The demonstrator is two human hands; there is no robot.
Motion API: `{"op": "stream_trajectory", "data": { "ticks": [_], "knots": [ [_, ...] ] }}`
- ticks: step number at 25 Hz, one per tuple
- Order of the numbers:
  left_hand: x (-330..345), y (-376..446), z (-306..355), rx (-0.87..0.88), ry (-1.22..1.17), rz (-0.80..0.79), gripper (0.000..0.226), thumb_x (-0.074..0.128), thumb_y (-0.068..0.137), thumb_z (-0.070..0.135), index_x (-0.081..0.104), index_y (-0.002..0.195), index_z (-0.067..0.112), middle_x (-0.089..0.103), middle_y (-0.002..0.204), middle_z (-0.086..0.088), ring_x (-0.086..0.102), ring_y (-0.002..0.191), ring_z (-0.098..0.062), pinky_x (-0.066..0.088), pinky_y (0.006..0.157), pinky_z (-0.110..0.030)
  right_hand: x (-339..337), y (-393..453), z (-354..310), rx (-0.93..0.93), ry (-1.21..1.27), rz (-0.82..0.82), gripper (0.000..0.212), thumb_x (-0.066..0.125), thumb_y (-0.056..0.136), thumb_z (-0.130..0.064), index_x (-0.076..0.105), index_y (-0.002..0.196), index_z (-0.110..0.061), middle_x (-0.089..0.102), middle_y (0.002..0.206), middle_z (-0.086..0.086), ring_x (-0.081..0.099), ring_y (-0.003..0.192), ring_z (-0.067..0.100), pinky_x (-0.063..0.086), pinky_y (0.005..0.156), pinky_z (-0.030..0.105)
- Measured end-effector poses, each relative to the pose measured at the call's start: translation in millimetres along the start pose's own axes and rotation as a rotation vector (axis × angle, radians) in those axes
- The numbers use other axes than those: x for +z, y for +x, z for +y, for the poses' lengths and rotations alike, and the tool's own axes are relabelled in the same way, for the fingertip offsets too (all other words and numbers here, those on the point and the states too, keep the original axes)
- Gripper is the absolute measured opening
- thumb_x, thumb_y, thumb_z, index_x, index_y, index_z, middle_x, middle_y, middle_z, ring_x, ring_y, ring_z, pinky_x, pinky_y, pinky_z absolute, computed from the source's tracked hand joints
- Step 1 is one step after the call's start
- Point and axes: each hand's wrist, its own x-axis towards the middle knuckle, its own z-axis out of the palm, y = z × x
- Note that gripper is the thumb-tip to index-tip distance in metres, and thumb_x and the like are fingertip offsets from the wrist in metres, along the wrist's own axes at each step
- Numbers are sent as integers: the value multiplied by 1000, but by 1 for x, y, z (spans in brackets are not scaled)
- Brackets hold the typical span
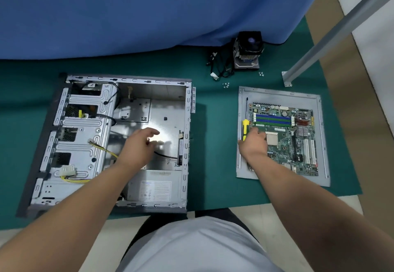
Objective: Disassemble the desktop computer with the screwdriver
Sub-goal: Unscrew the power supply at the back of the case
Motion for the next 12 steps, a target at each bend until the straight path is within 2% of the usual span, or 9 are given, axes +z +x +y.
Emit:
{"op": "stream_trajectory", "data": {
  "ticks": [2, 4, 5, 6, 8, 9, 10, 12],
  "knots": [
    [-2, -2, 1, 3, -60, -18, 26, 64, 100, 16, 68, 123, 27, 63, 114, 8, 58, 90, 4, 39, 71, -10, -4, 2, 2, -10, -10, 2, 39, 64, 95, -17, 49, 128, -2, 50, 127, 22, 62, 105, 41, 53, 78, 39],
    [-5, -1, 5, 20, -120, -34, 20, 63, 100, 19, 69, 116, 29, 67, 107, 13, 60, 94, 4, 40, 74, -9, -9, -4, 0, 5, 110, 6, 18, 61, 93, -18, 57, 106, -6, 60, 103, 14, 63, 92, 36, 48, 65, 33],
    [-8, 0, 10, 29, -158, -35, 17, 64, 100, 20, 70, 112, 30, 68, 105, 16, 61, 95, 4, 40, 75, -9, -10, -13, 0, 20, 249, 14, 11, 61, 94, -18, 59, 100, -9, 62, 93, 10, 64, 90, 35, 52, 67, 35],
    [-9, 0, 16, 34, -206, -25, 14, 64, 100, 21, 70, 108, 31, 69, 102, 18, 61, 94, 5, 40, 75, -8, -11, -22, 1, 16, 427, 12, 8, 61, 95, -17, 61, 100, -11, 62, 90, 6, 66, 91, 35, 57, 76, 40],
    [-11, 1, 30, 24, -343, 23, 11, 64, 99, 23, 72, 101, 32, 70, 99, 20, 62, 93, 7, 41, 74, -8, -13, -48, -2, -45, 807, -43, 15, 60, 98, -8, 63, 112, -11, 62, 101, 6, 71, 91, 30, 60, 88, 47],
    [-12, 2, 38, 20, -433, 42, 11, 65, 99, 24, 72, 101, 31, 72, 99, 18, 64, 93, 5, 44, 76, -11, -15, -61, -4, -102, 966, -103, 19, 58, 99, -4, 64, 116, -10, 59, 105, 8, 73, 86, 28, 62, 83, 41],
    [-14, 2, 45, 21, -535, 49, 10, 65, 99, 24, 73, 103, 30, 74, 99, 14, 67, 93, -1, 49, 80, -16, -18, -72, -7, -176, 1056, -154, 22, 57, 98, -2, 67, 114, -14, 59, 104, 10, 74, 80, 25, 63, 77, 34],
    [-17, 3, 59, 19, -764, 13, 12, 65, 100, 25, 71, 109, 28, 77, 97, 5, 72, 88, -10, 56, 81, -26, -29, -94, -15, -324, 1009, -224, 28, 59, 93, -9, 76, 104, -29, 66, 90, 9, 69, 70, 19, 58, 68, 25]
  ]
}}
